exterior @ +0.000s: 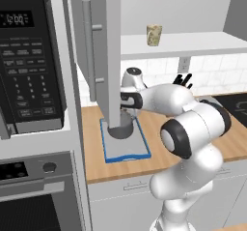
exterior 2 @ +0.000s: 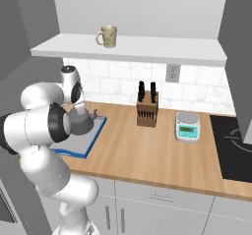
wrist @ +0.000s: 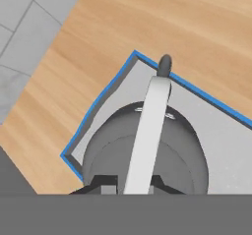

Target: Pick the kettle from the counter and place it on the tray. Then pick the mug from the cabinet and place it on the tray. Then close the cabinet doors.

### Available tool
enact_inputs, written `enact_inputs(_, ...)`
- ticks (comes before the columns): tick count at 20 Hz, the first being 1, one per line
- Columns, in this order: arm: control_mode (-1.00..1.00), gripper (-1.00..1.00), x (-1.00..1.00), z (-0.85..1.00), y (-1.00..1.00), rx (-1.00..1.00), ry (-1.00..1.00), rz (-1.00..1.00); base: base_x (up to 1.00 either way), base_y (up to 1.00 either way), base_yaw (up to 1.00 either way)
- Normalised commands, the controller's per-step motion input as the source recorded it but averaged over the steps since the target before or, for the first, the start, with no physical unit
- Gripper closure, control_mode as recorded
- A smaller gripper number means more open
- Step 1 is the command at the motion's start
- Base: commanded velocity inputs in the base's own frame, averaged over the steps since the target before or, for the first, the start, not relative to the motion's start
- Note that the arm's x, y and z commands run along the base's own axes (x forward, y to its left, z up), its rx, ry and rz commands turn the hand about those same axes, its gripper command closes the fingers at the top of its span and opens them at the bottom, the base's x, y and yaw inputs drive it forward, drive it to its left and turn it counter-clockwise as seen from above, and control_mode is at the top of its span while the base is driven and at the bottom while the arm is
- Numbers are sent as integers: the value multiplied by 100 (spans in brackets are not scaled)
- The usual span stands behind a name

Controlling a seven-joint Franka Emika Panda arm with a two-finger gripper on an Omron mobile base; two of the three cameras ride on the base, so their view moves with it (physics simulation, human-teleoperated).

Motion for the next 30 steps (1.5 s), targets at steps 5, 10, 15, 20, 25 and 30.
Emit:
enact_inputs(5, -100, -100, 12, -23, 0, 4, -1, 0, 0, 0, 0)
enact_inputs(10, -100, -100, -5, -12, 0, 0, -5, 0, 0, 0, 0)
enact_inputs(15, -100, -100, -1, 0, 0, 0, -2, -3, 0, 0, 0)
enact_inputs(20, -100, -100, -5, 29, 0, 0, -6, -4, 0, 0, 0)
enact_inputs(25, -100, -100, -26, 36, 0, 0, -10, -3, 0, 0, 0)
enact_inputs(30, -100, -100, -51, 4, 0, -5, -13, 0, 0, 0, 0)
